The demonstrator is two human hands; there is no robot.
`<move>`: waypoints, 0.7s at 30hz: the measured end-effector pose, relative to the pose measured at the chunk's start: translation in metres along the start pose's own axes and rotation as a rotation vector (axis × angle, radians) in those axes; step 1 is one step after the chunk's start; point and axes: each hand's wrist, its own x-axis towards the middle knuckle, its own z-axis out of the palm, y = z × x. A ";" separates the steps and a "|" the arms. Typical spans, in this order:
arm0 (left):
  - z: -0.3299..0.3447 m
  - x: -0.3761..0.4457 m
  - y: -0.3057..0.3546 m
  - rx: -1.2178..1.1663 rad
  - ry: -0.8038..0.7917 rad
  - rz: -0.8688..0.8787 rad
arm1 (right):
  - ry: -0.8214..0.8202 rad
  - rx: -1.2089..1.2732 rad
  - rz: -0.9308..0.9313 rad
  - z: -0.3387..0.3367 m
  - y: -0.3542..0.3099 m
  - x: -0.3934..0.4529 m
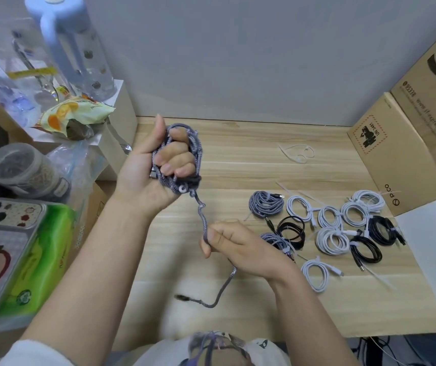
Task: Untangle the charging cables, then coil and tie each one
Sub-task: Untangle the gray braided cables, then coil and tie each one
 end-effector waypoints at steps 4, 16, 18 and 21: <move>-0.005 0.007 -0.006 0.260 0.401 0.358 | -0.006 0.097 0.009 0.000 -0.008 -0.005; -0.021 0.009 -0.035 1.528 0.628 0.262 | 0.000 0.320 0.085 -0.014 -0.017 -0.017; -0.025 0.006 -0.037 1.714 0.563 0.141 | 0.055 0.403 0.130 -0.017 -0.016 -0.019; -0.026 -0.003 -0.036 1.677 0.415 -0.168 | 0.210 0.453 0.184 -0.025 -0.014 -0.020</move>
